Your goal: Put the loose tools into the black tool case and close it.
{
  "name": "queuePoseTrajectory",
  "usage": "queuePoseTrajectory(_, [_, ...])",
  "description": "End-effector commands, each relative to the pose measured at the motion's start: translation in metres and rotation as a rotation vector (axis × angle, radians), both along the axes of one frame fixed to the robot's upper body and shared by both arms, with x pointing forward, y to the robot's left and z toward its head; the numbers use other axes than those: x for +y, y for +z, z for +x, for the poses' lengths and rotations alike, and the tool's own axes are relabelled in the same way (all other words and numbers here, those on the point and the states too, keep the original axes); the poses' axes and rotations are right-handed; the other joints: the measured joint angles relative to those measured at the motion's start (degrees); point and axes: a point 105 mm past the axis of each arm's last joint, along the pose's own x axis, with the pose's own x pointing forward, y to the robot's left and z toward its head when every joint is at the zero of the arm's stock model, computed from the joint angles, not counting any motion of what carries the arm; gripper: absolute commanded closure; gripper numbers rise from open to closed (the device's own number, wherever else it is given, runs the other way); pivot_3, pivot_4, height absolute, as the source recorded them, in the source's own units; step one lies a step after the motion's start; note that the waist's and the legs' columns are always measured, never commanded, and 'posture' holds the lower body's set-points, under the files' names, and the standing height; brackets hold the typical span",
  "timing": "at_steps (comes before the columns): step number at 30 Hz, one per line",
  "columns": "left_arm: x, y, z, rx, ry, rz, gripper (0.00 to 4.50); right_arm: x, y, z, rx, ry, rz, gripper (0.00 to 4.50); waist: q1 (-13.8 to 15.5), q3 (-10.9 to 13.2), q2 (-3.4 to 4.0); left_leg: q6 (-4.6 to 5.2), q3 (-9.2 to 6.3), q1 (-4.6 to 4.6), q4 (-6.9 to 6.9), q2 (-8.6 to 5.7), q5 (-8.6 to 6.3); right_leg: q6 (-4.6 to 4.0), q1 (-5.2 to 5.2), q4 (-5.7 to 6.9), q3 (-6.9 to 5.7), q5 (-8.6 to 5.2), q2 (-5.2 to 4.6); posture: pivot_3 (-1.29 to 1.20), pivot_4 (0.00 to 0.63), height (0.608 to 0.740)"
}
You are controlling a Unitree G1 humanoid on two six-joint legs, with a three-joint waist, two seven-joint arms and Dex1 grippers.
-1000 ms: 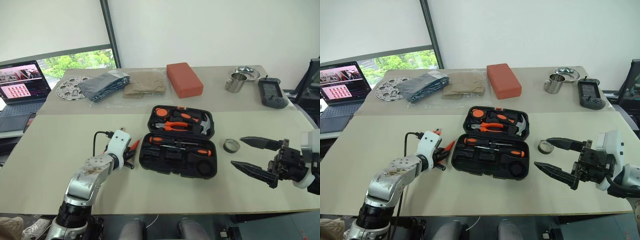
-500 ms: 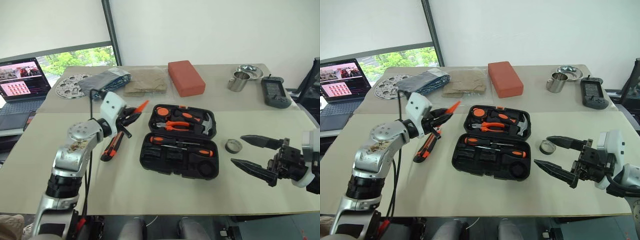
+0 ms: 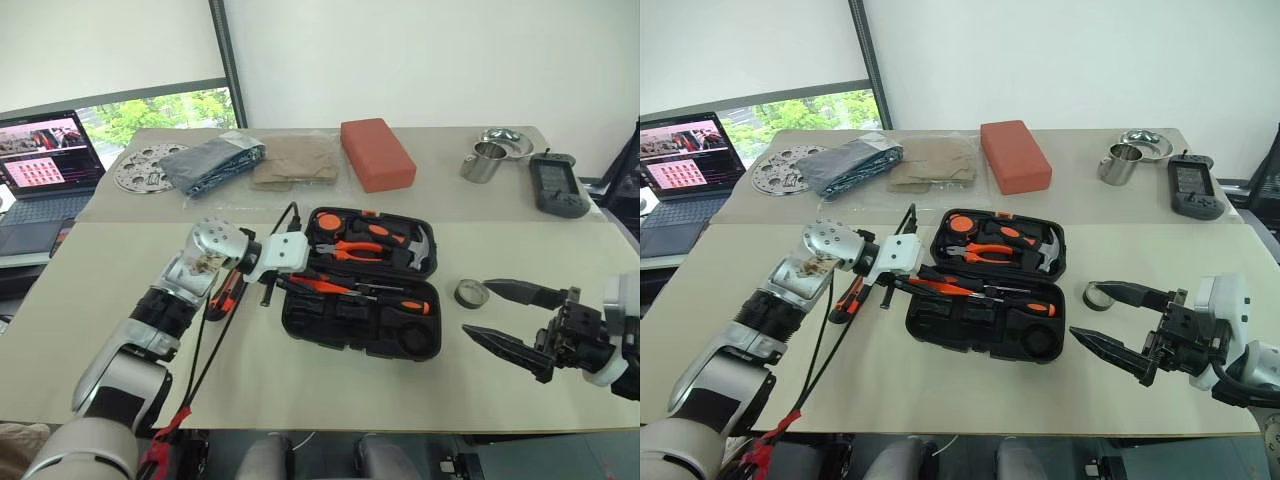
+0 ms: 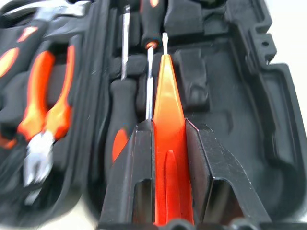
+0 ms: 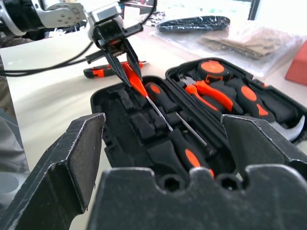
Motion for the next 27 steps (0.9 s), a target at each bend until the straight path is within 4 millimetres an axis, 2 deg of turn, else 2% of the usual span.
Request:
queuePoseTrajectory(1, [-0.010, 0.002, 0.002, -0.037, -0.037, 0.038, 4.03, 0.002, 0.013, -0.004, -0.077, -0.007, -0.017, 0.00, 0.0, 0.0, 0.01, 0.00, -0.01, 0.00, 0.00, -0.01, 0.00, 0.00, 0.00, 0.08, 0.02, 0.00, 0.00, 0.00, 0.150, 0.740])
queuePoseTrajectory(12, [-0.017, -0.021, 0.010, -0.032, 0.042, 0.122, 4.03, 0.005, 0.014, -0.004, -0.079, -0.015, -0.021, 0.00, 0.1, 0.0, 0.03, 0.07, -0.09, 0.07, 0.15, -0.08, 0.05, 0.20, 0.02, 0.32, 0.07, -0.12, 0.00, 0.00, 0.150, 0.740])
queuePoseTrajectory(16, [-0.015, -0.027, 0.003, 0.008, 0.027, 0.149, 4.03, 0.004, 0.015, -0.003, -0.078, -0.015, -0.022, 0.00, 0.1, 0.0, 0.04, 0.08, -0.10, 0.09, 0.21, -0.11, 0.05, 0.17, 0.03, 0.34, 0.08, -0.10, 0.00, 0.00, 0.150, 0.740])
queuePoseTrajectory(27, [-0.017, -0.048, 0.000, 0.058, 0.072, 0.209, 4.03, 0.002, 0.014, -0.002, -0.078, -0.009, -0.026, 0.00, 0.1, -0.1, 0.11, 0.11, -0.14, 0.09, 0.26, -0.15, 0.07, 0.21, 0.14, 0.45, 0.09, -0.12, -0.01, 0.00, 0.150, 0.740])
